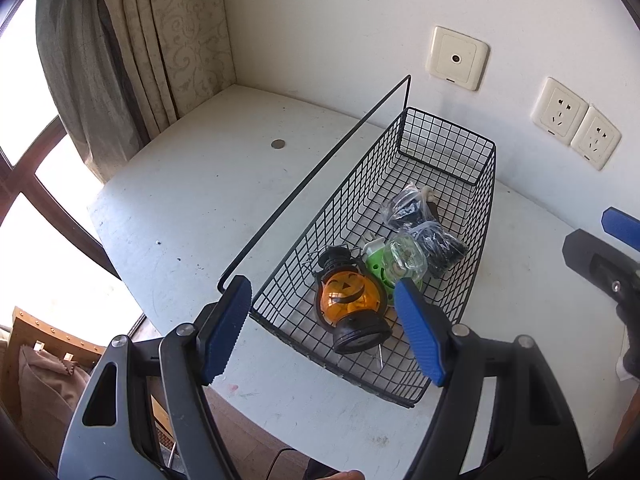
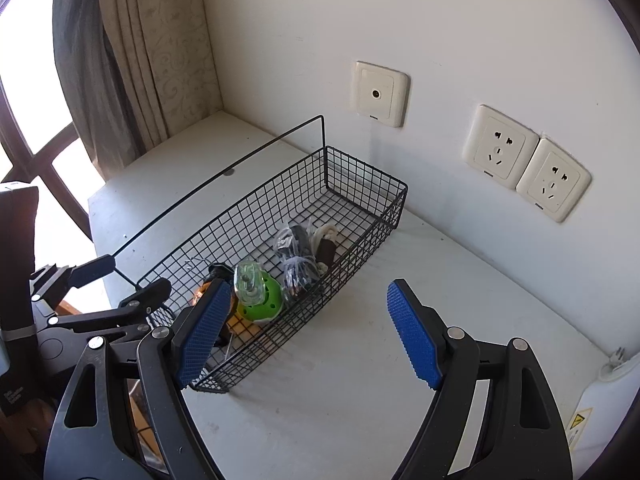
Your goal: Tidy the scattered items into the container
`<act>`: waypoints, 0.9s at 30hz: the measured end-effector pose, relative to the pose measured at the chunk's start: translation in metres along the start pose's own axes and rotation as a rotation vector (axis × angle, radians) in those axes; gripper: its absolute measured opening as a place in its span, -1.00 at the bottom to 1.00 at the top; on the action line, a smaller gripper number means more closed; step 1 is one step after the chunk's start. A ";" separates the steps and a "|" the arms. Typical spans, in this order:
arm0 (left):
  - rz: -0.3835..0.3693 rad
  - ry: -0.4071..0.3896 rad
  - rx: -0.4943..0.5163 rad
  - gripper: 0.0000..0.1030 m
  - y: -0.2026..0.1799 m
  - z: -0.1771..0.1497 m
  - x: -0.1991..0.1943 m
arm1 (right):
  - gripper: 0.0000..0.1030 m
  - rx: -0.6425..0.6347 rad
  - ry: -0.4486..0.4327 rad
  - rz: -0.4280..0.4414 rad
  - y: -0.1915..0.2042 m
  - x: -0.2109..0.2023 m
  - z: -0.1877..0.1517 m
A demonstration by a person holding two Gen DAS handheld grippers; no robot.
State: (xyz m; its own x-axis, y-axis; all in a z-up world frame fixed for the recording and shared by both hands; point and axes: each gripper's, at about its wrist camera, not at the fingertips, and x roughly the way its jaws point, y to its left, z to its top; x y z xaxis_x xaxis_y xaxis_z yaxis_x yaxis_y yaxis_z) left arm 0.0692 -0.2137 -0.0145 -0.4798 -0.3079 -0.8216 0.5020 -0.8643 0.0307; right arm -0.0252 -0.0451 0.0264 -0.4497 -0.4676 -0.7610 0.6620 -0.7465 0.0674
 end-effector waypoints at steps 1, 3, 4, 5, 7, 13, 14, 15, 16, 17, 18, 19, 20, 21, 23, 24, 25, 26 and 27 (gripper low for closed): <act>0.002 -0.002 -0.003 0.37 0.000 -0.001 -0.002 | 0.56 -0.002 0.000 0.002 0.001 -0.001 -0.001; 0.004 -0.001 -0.007 0.37 0.001 -0.004 -0.006 | 0.56 -0.005 0.000 0.004 0.002 -0.004 -0.003; 0.005 0.000 -0.008 0.37 0.001 -0.005 -0.007 | 0.56 -0.007 0.000 0.005 0.002 -0.006 -0.004; 0.005 0.000 -0.008 0.38 0.000 -0.007 -0.009 | 0.56 -0.009 0.000 0.006 0.002 -0.008 -0.005; 0.006 -0.001 -0.011 0.37 0.000 -0.010 -0.013 | 0.56 -0.011 0.000 0.009 0.002 -0.010 -0.006; 0.011 0.001 -0.021 0.37 -0.002 -0.018 -0.022 | 0.56 -0.016 0.005 0.011 0.002 -0.016 -0.012; 0.012 0.001 -0.023 0.37 -0.002 -0.019 -0.023 | 0.56 -0.016 0.006 0.012 0.002 -0.017 -0.013; 0.013 0.001 -0.023 0.38 -0.002 -0.020 -0.024 | 0.56 -0.018 0.007 0.013 0.002 -0.018 -0.014; 0.014 0.001 -0.024 0.37 -0.002 -0.021 -0.025 | 0.56 -0.019 0.007 0.013 0.002 -0.019 -0.014; 0.014 0.000 -0.026 0.37 -0.002 -0.022 -0.026 | 0.56 -0.020 0.008 0.015 0.001 -0.020 -0.015; 0.015 0.000 -0.027 0.37 -0.002 -0.022 -0.027 | 0.56 -0.021 0.008 0.016 0.001 -0.020 -0.015; 0.015 -0.001 -0.027 0.37 -0.002 -0.023 -0.028 | 0.56 -0.021 0.008 0.017 0.001 -0.021 -0.016; 0.015 -0.001 -0.027 0.38 -0.002 -0.023 -0.029 | 0.56 -0.021 0.008 0.017 0.001 -0.022 -0.016; 0.016 -0.002 -0.026 0.37 -0.003 -0.023 -0.029 | 0.56 -0.021 0.008 0.017 0.001 -0.022 -0.016; 0.017 -0.002 -0.028 0.37 -0.004 -0.023 -0.031 | 0.56 -0.020 0.007 0.017 0.001 -0.023 -0.017; 0.018 -0.004 -0.030 0.37 -0.004 -0.023 -0.031 | 0.56 -0.020 0.007 0.017 0.001 -0.024 -0.017; 0.018 -0.006 -0.032 0.37 -0.005 -0.023 -0.032 | 0.56 -0.021 0.007 0.017 0.000 -0.024 -0.017; 0.018 -0.007 -0.032 0.37 -0.005 -0.023 -0.033 | 0.56 -0.021 0.008 0.017 0.000 -0.024 -0.017; 0.018 -0.009 -0.033 0.37 -0.006 -0.023 -0.033 | 0.56 -0.020 0.007 0.017 0.000 -0.024 -0.017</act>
State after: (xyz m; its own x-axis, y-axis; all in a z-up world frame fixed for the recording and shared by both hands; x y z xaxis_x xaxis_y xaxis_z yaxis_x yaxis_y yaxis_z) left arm 0.0989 -0.1891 -0.0007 -0.4766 -0.3272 -0.8160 0.5342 -0.8449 0.0268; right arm -0.0037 -0.0256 0.0336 -0.4341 -0.4765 -0.7645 0.6816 -0.7286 0.0672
